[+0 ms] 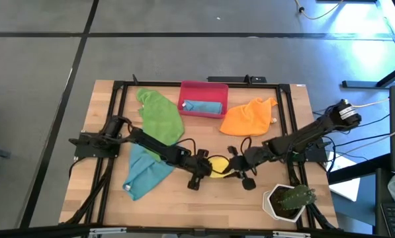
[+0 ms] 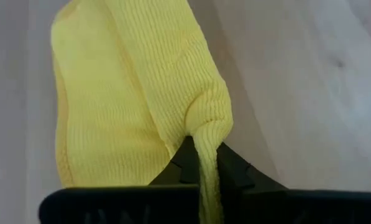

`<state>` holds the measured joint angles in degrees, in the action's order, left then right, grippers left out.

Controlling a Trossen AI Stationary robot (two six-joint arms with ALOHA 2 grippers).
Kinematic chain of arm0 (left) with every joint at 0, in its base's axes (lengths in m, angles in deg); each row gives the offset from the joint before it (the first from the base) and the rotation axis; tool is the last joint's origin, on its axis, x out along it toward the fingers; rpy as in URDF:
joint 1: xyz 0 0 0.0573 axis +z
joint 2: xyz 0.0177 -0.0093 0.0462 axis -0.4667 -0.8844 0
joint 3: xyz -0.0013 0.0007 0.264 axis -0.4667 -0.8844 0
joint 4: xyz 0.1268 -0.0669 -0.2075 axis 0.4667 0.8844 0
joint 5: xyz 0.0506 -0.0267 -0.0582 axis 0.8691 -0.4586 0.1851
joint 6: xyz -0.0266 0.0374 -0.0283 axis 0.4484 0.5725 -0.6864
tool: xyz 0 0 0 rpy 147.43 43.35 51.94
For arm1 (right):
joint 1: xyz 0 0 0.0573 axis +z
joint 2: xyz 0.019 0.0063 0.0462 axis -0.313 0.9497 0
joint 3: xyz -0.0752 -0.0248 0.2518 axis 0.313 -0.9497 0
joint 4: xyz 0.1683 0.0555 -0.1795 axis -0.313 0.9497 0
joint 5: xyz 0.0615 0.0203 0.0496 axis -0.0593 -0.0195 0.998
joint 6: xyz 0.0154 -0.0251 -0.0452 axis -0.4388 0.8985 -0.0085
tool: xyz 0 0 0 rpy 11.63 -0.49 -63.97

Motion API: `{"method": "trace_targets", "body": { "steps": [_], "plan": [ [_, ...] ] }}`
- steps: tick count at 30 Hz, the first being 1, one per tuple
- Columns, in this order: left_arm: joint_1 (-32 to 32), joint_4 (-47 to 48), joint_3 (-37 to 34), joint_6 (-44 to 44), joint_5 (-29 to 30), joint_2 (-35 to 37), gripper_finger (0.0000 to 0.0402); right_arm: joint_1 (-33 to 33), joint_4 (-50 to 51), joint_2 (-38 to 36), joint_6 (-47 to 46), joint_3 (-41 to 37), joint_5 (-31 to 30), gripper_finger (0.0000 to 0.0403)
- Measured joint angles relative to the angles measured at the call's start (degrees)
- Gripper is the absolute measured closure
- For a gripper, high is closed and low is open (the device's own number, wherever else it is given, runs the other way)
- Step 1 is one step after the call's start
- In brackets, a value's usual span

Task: Roll microfiber towels into tight, uniform cylinder then place into a basket
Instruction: Roll the yellow microfiber towel

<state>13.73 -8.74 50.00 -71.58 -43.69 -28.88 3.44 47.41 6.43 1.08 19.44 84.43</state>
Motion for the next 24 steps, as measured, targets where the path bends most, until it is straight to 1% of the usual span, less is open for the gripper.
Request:
{"method": "trace_targets", "body": {
  "steps": [5, 8, 10, 13, 16, 21, 24],
  "plan": [
    [1.82, -5.54, -1.8, -2.67, -6.88, -0.09, 0.04, 2.18, 0.03, 4.1, 0.04, 0.0, -5.83, 0.0317],
    [2.61, -9.33, -3.41, -4.9, -10.8, -0.11, 0.04, 2.52, -0.19, 6.63, 0.04, 0.0, -8.22, 0.0317],
    [3.04, -11.24, -4.38, -6.27, -12.36, -0.11, 0.04, 2.52, -0.58, 8.18, 0.04, 0.0, -9.2, 0.0317],
    [3.49, -14.3, -5.94, -8.49, -14.55, -0.11, 0.0401, 2.52, -0.64, 10.23, 0.05, -0.02, -9.32, 0.0317],
    [4.11, -16.34, -6.98, -11.47, -17.1, -0.11, 0.0401, 2.52, -1.14, 10.72, 1.12, -0.02, -9.34, 0.0317],
    [4.89, -16.62, -7.26, -14.7, -18.8, -0.09, 0.0401, 2.52, -3.05, 8.73, 1.75, -0.02, -9.66, 0.0317],
    [5.25, -16.92, -7.26, -15.76, -20.24, -0.09, 0.0401, 2.57, -4.94, 7.61, 2.89, 0.0, -8.27, 0.0316]
  ]
}}
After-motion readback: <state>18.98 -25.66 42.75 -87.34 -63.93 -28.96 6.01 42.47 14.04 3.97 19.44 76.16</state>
